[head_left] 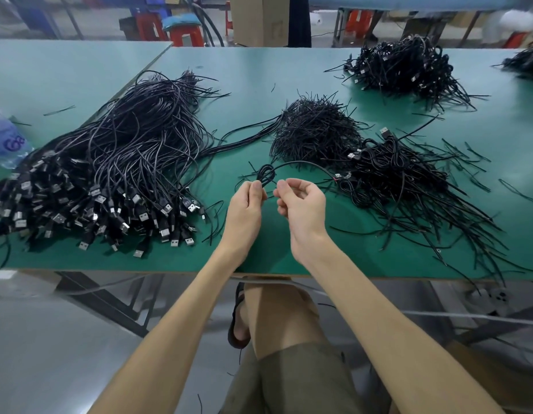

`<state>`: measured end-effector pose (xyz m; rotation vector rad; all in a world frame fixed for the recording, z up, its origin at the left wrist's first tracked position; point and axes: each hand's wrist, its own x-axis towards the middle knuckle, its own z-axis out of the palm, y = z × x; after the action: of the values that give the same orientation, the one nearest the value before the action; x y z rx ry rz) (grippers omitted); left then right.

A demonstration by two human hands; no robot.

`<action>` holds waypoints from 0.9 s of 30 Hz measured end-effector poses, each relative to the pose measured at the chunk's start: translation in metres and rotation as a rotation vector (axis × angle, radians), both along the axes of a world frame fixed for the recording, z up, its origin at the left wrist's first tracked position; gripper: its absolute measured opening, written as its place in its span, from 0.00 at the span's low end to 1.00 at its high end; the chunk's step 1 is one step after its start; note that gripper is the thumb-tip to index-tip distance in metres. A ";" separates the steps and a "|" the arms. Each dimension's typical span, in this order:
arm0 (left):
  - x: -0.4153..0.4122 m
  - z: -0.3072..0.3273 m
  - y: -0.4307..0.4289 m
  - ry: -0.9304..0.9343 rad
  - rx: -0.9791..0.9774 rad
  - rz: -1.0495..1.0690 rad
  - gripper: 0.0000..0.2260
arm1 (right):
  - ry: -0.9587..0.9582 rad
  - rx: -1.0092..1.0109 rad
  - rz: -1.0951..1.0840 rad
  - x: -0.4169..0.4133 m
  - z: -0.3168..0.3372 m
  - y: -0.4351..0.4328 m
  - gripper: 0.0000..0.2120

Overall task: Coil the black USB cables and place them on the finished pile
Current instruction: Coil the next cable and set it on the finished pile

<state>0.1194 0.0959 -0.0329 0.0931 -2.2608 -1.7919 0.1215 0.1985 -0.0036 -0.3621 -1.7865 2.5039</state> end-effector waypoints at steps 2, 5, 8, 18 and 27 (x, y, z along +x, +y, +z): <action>0.001 0.000 0.001 -0.005 0.011 -0.006 0.16 | 0.004 0.020 -0.010 -0.001 -0.003 -0.001 0.08; 0.001 0.000 -0.001 0.000 0.041 -0.011 0.16 | 0.034 0.090 0.003 0.000 -0.007 -0.005 0.08; 0.000 0.000 -0.002 -0.001 0.069 -0.007 0.17 | 0.056 0.126 0.009 0.002 -0.010 -0.006 0.07; 0.009 0.010 -0.005 -0.028 0.198 -0.137 0.24 | 0.223 0.228 0.469 -0.001 -0.013 0.033 0.19; 0.011 0.010 -0.007 -0.109 0.200 -0.204 0.17 | 0.125 0.077 0.861 -0.015 -0.004 0.050 0.21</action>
<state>0.1303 0.0885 -0.0231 -0.0032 -2.2266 -2.1652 0.1063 0.2481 -0.0079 0.7108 -2.3134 2.8037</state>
